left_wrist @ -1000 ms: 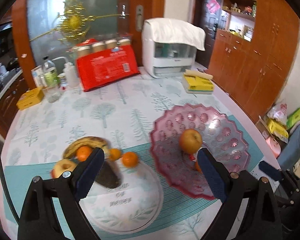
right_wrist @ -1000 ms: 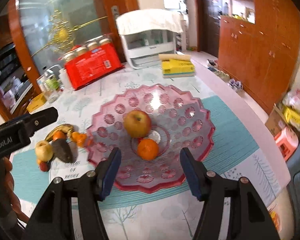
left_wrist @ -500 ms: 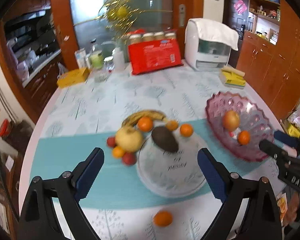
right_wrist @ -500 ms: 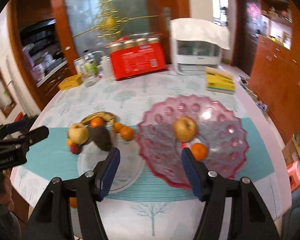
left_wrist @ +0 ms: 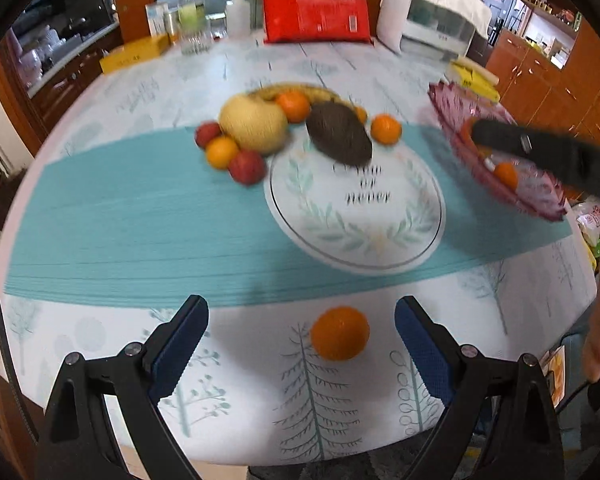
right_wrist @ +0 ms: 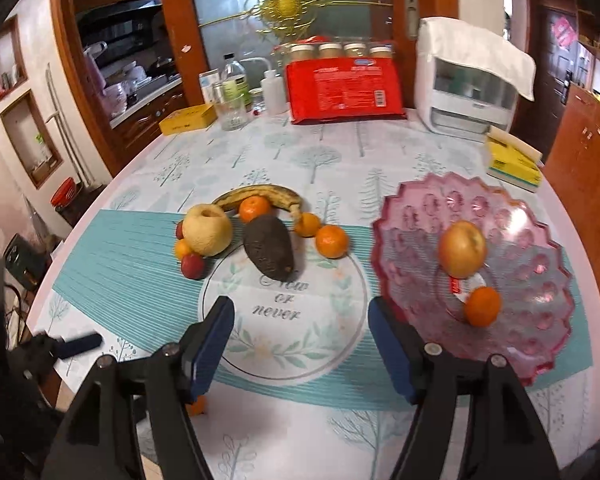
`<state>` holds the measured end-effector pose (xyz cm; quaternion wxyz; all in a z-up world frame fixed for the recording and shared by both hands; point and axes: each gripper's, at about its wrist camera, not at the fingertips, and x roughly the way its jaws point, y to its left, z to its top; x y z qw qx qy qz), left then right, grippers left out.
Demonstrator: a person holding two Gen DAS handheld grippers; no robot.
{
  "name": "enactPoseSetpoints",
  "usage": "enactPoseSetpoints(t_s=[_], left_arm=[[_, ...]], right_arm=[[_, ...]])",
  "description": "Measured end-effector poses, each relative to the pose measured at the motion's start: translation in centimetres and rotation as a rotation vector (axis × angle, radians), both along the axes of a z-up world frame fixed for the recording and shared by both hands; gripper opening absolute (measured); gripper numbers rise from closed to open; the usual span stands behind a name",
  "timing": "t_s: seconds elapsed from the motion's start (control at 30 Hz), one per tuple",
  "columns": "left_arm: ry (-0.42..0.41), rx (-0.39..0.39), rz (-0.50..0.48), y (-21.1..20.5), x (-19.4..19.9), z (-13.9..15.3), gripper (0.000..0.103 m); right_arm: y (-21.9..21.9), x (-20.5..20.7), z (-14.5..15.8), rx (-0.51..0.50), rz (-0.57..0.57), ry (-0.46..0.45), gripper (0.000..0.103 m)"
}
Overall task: Organize fruits
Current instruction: 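Grasp a mandarin with the left tool while the right tool grasps the avocado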
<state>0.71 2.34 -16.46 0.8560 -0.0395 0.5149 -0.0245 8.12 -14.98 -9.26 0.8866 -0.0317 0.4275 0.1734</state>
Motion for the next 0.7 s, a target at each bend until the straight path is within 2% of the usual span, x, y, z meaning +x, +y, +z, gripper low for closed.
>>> enactPoseSetpoints(t_s=[0.07,0.13,0.2,0.23,0.33,0.5,0.7], left_arm=[[0.007,-0.014,-0.008,-0.3,0.1,-1.3,0.093],[0.011,-0.025,-0.020,-0.7,0.4,-2.0,0.082],[0.014,-0.029,-0.027,-1.0,0.6,-2.5,0.076],[0.015,-0.032,-0.033,-1.3,0.8,-2.8,0.069],[0.041,-0.040,-0.059,-1.8,1.4,-3.7,0.056],[0.068,-0.096,-0.113,-2.4,1.7,-4.5,0.039],[0.092,-0.122,-0.141,-1.7,1.8,-4.6,0.038]], right_arm=[[0.6,0.9,-0.7,0.009,0.015,0.010,0.070],[1.3,2.1,-1.3,0.027,0.027,0.023,0.070],[2.1,3.7,-2.1,0.040,0.038,0.036,0.070],[2.5,4.2,-2.3,0.045,0.044,0.037,0.070],[3.5,5.9,-3.7,0.029,0.050,0.052,0.070],[4.8,8.0,-5.6,0.016,0.060,0.089,0.070],[6.3,9.9,-7.7,-0.010,0.083,0.133,0.070]])
